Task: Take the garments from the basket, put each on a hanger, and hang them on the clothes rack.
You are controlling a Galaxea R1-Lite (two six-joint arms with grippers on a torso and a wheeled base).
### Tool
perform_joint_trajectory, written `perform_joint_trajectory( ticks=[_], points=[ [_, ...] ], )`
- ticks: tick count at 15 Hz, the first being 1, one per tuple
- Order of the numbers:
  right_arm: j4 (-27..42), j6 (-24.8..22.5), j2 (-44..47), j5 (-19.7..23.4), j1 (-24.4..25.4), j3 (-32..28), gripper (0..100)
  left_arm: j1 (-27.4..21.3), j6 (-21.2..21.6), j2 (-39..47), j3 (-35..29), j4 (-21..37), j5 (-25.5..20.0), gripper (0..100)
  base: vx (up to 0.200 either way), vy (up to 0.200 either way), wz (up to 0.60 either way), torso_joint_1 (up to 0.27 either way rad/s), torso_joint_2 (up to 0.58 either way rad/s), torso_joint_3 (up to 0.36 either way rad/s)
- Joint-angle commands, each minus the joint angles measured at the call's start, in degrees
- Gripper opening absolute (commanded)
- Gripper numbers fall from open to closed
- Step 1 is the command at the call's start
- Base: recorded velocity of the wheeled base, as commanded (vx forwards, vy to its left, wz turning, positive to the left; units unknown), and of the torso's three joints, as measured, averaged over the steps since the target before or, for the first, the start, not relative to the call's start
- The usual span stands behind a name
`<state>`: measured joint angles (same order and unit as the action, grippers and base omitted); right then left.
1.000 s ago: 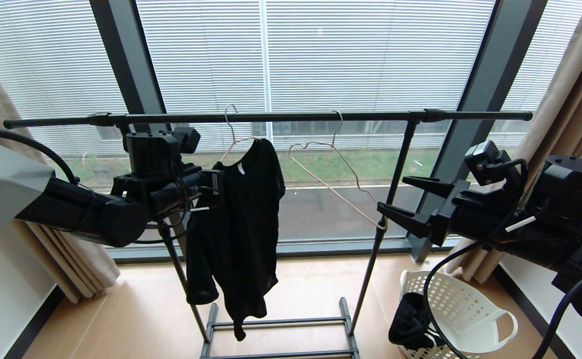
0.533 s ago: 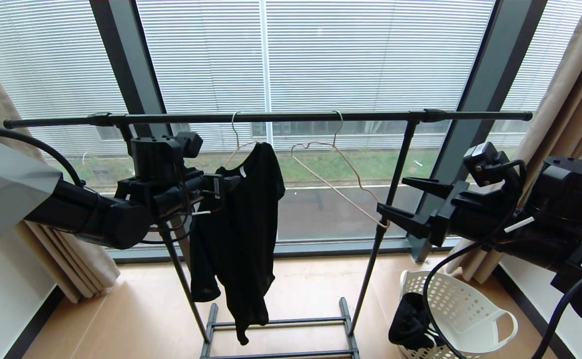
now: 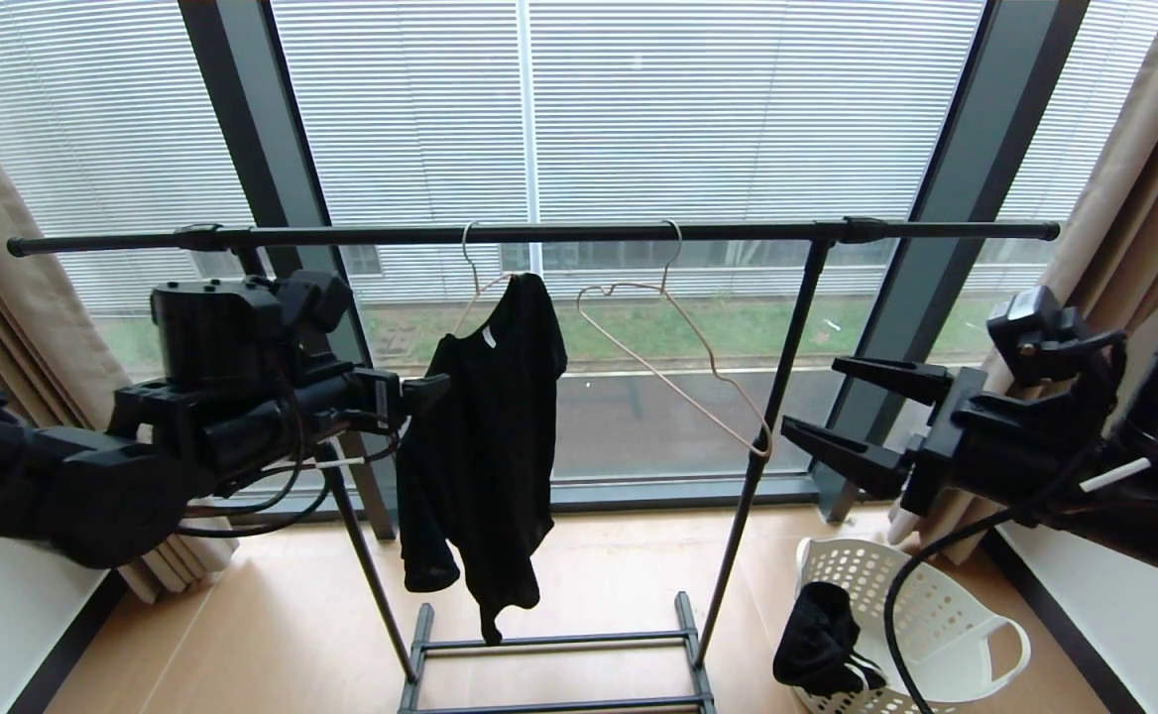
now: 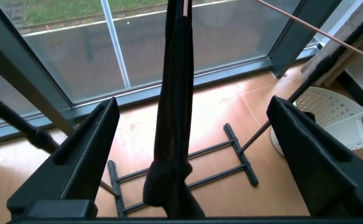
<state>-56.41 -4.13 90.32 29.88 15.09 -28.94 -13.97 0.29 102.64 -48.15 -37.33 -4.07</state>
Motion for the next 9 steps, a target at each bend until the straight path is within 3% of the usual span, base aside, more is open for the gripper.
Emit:
perform_joint_trajectory(
  ticks=[1, 2, 3, 5, 7, 9],
  points=[
    [8.7, -3.5, -15.7, -0.9, -0.2, 5.3, 100, 0.3, 3.2, -15.1, 11.4, 0.1, -0.2, 100, 0.000, 0.000, 0.00, 0.000, 0.00, 0.000],
    [12.0, -4.5, -18.5, -2.1, -0.5, 5.7, 100, 0.3, 3.8, -17.3, 13.7, 0.1, -0.2, 100, 0.000, 0.000, 0.00, 0.000, 0.00, 0.000],
    [21.8, -5.3, -26.1, -7.4, -0.9, 7.3, 100, -0.1, 4.9, -23.5, 20.5, 0.1, -0.2, 100, 0.000, 0.000, 0.00, 0.000, 0.00, 0.000],
    [29.4, -5.2, -34.0, -12.5, -0.9, 11.1, 100, -1.7, 4.7, -32.1, 28.0, 0.1, -0.2, 100, 0.000, 0.000, 0.00, 0.000, 0.00, 0.000],
    [30.5, -5.2, -40.2, -16.9, -0.9, 16.9, 100, -1.7, 4.7, -39.0, 34.3, 0.1, -0.1, 100, 0.000, 0.000, 0.00, 0.000, 0.00, 0.000],
    [30.6, -4.7, -44.4, -18.6, -0.9, 22.0, 100, -1.6, 4.8, -46.0, 38.7, 0.1, -0.1, 100, 0.000, 0.000, 0.00, 0.000, 0.00, 0.000]
  ],
)
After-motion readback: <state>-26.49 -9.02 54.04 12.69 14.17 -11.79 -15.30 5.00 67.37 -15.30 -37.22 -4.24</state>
